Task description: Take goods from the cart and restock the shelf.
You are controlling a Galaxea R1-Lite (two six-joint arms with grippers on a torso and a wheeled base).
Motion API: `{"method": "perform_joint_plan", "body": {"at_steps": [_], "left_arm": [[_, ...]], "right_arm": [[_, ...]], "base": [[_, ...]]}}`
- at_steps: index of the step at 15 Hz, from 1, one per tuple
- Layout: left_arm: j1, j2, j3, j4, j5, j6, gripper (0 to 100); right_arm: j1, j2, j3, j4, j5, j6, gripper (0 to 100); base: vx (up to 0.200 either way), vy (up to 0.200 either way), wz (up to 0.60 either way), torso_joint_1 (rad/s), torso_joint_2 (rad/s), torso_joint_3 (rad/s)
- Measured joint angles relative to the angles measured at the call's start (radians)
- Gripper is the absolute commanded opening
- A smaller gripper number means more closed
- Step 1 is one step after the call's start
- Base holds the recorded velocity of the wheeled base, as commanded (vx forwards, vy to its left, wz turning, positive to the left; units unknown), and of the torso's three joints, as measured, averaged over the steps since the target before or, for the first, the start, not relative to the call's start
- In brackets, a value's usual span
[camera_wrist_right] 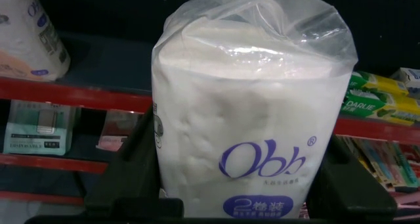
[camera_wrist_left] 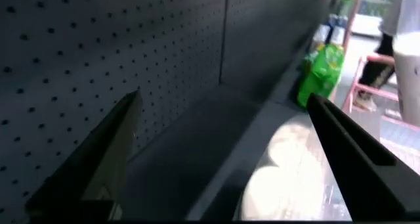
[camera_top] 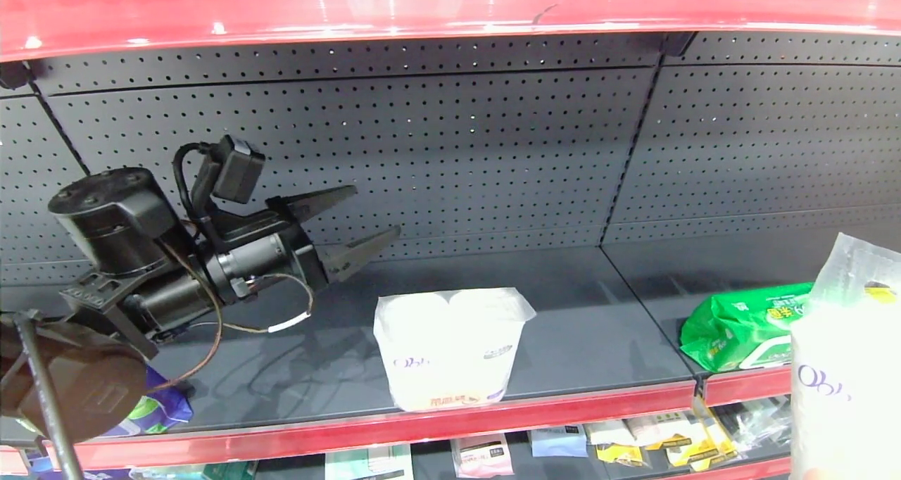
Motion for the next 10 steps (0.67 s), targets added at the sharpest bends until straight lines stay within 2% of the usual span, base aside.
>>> {"method": "perform_joint_plan", "body": {"at_steps": [1,2,6,9,10], "left_arm": [[0.001,-0.011,0.002,0.001,0.016,-0.010,100],[0.003,-0.018,0.006,0.002,0.066,-0.011,100],[0.017,-0.027,0.072,0.003,0.374,-0.017,100],[0.050,-0.026,0.050,0.027,0.753,-0.014,100],[0.064,-0.034,0.044,0.034,0.833,-0.016,100]], "right_arm": [[0.000,0.000,0.000,0.000,0.000,0.000,0],[0.000,0.001,0.000,0.000,0.001,0.000,0],[0.001,0.005,0.000,0.000,0.005,0.011,0],[0.001,0.006,0.010,-0.001,0.006,0.019,0],[0.002,0.008,0.011,-0.001,0.009,0.023,0]], "base": [[0.000,0.000,0.00,0.000,0.00,0.000],[0.000,0.000,0.00,0.000,0.00,0.000],[0.000,0.000,0.00,0.000,0.00,0.000],[0.000,0.000,0.00,0.000,0.00,0.000],[0.000,0.000,0.00,0.000,0.00,0.000]]}}
